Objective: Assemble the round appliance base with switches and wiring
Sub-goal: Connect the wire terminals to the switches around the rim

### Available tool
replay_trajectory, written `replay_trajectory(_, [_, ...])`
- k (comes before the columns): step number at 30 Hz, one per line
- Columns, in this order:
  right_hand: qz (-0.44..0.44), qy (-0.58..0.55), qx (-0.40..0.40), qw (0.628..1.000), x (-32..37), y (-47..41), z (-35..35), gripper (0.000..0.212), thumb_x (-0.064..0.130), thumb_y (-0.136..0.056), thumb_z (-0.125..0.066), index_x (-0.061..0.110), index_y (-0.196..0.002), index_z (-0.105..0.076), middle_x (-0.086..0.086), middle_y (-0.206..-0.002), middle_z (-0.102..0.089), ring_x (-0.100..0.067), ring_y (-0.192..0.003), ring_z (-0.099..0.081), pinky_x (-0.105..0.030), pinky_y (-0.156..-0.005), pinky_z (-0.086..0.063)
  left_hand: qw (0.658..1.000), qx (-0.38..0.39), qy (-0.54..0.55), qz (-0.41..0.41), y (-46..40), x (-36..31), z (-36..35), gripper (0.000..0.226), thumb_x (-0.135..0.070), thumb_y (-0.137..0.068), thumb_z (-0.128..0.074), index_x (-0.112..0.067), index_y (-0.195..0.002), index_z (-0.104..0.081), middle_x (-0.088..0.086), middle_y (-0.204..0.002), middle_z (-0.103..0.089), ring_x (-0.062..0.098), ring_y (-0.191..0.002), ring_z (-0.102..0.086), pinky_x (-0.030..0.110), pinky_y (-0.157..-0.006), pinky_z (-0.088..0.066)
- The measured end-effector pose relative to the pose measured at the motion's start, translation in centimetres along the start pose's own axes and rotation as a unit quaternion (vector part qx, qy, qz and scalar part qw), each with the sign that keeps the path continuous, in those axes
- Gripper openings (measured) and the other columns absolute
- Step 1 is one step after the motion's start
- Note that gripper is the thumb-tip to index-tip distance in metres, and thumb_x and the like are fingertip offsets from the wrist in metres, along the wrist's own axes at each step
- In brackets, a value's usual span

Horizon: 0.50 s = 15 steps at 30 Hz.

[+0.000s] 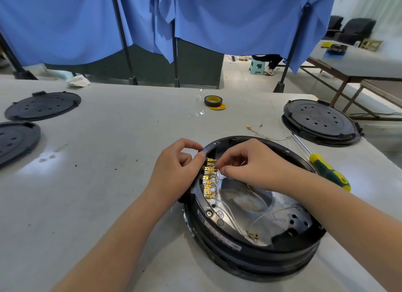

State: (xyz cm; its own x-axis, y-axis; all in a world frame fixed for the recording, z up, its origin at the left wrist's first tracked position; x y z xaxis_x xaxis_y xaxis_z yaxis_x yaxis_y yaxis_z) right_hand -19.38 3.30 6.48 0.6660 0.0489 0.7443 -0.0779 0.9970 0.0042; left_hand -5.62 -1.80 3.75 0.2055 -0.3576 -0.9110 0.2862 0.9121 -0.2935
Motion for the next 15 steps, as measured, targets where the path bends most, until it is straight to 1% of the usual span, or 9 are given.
replay_trajectory(3, [0.002,-0.002,-0.001,1.000,-0.01,-0.08,-0.05,0.020,0.014,-0.081,-0.065,0.031,-0.076,-0.074,0.014,-0.061,-0.067,-0.001,-0.057,-0.055,-0.012,-0.055,-0.044,1.000,0.001,-0.005,-0.003,0.01,0.02,0.03,0.002,-0.022,-0.090,-0.063,-0.024,-0.091,-0.065,0.006,-0.045,-0.049,0.012,-0.042,-0.041,0.017,-0.044,-0.038])
replay_trajectory(7, [0.008,-0.004,-0.003,1.000,0.09,0.02,-0.03,0.021,0.013,-0.082,-0.065,0.031,-0.075,-0.073,0.016,-0.060,-0.065,0.003,-0.056,-0.055,-0.009,-0.055,-0.044,1.000,0.003,-0.009,-0.006,0.00,-0.04,0.10,0.002,-0.024,-0.090,-0.063,-0.026,-0.091,-0.065,0.018,-0.052,-0.055,0.016,-0.045,-0.045,0.023,-0.046,-0.041])
replay_trajectory(9, [0.009,-0.002,-0.004,1.000,0.10,0.06,0.01,0.022,0.013,-0.082,-0.065,0.032,-0.075,-0.072,0.015,-0.060,-0.066,0.003,-0.056,-0.055,-0.009,-0.055,-0.044,1.000,0.003,-0.008,-0.007,0.02,-0.08,0.08,0.003,-0.024,-0.091,-0.063,-0.025,-0.091,-0.065,0.019,-0.053,-0.056,0.017,-0.045,-0.045,0.024,-0.047,-0.042])
replay_trajectory(11, [0.012,-0.001,-0.005,1.000,0.15,0.07,0.08,0.024,0.012,-0.082,-0.065,0.033,-0.074,-0.071,0.018,-0.058,-0.064,0.005,-0.055,-0.054,-0.007,-0.054,-0.042,1.000,0.005,-0.008,-0.009,0.04,-0.14,0.03,0.003,-0.022,-0.091,-0.062,-0.025,-0.092,-0.065,0.019,-0.053,-0.056,0.017,-0.046,-0.045,0.024,-0.047,-0.042])
replay_trajectory(13, [0.014,0.001,-0.006,1.000,0.21,0.06,0.10,0.025,0.011,-0.082,-0.065,0.034,-0.074,-0.071,0.020,-0.057,-0.063,0.005,-0.054,-0.053,-0.006,-0.053,-0.040,1.000,0.007,-0.007,-0.009,0.04,-0.15,-0.01,0.004,-0.022,-0.091,-0.062,-0.024,-0.092,-0.065,0.021,-0.055,-0.057,0.019,-0.047,-0.047,0.028,-0.049,-0.044])
replay_trajectory(15, [0.015,0.004,-0.005,1.000,0.23,0.04,0.04,0.024,0.012,-0.082,-0.065,0.034,-0.074,-0.071,0.018,-0.058,-0.064,0.005,-0.056,-0.054,-0.007,-0.054,-0.042,1.000,0.007,-0.005,-0.007,0.05,-0.13,-0.05,0.004,-0.022,-0.091,-0.062,-0.024,-0.093,-0.065,0.021,-0.055,-0.057,0.020,-0.048,-0.048,0.030,-0.050,-0.044])
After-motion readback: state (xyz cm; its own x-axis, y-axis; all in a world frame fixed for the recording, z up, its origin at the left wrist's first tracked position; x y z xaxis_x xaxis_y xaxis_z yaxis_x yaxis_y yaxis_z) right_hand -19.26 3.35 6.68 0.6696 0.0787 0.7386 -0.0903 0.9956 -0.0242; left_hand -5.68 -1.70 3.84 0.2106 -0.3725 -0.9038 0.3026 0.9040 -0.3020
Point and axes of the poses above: each hand's wrist, its own y-axis away from the middle knuckle, its own z-axis out of the back of the hand, x = y × z, the point moved 9 cm from there along -y, towards the middle knuckle
